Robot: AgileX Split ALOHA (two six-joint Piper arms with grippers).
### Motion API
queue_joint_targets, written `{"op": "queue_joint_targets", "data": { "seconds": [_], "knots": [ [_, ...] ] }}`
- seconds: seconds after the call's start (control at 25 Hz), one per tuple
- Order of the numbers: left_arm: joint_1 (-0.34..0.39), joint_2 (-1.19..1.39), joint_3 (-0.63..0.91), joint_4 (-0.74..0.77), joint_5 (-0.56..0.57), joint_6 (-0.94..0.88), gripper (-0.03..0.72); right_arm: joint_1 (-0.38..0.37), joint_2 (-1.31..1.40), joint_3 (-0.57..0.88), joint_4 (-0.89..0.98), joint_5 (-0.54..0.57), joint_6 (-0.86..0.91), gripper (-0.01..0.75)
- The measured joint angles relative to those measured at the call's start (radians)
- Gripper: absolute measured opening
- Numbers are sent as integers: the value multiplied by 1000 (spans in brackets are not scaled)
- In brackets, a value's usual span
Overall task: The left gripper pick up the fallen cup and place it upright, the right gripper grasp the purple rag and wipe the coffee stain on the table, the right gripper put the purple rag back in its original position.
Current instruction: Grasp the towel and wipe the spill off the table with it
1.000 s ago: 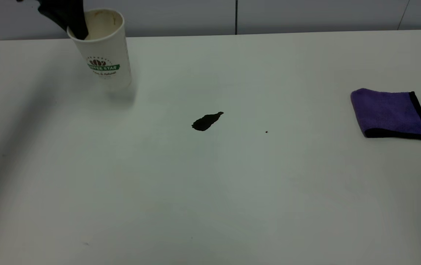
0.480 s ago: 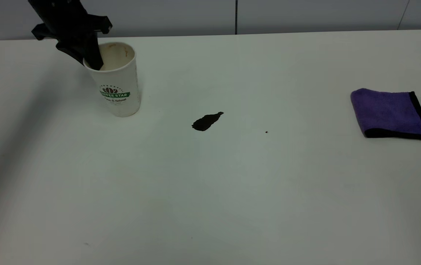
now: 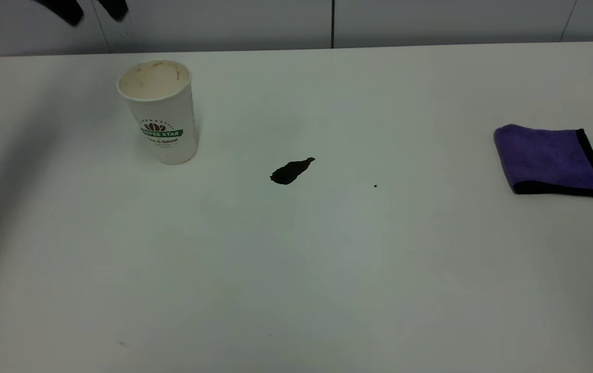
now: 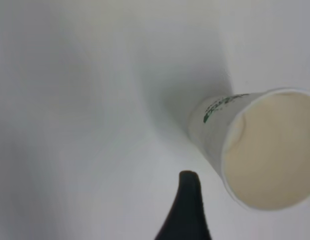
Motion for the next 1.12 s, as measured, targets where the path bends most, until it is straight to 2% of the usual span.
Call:
{"op": "queue_joint_targets", "data": {
  "seconds": [0.16, 0.28, 0.48, 0.8, 0.92, 1.12],
  "knots": [
    [24, -167, -12, 30, 120, 1, 691, 0, 0, 0, 0, 0, 0, 551],
    [42, -300, -8, 53, 123, -15, 642, 0, 0, 0, 0, 0, 0, 551],
    [52, -521, 76, 153, 123, -147, 523, 0, 0, 0, 0, 0, 0, 551],
    [52, -977, 553, 205, 123, -197, 384, 0, 0, 0, 0, 0, 0, 551],
    [52, -1132, 695, 232, 123, -197, 348, 0, 0, 0, 0, 0, 0, 551],
    [52, -1386, 1020, 235, 123, -151, 306, 0, 0, 0, 0, 0, 0, 551]
  ]
}}
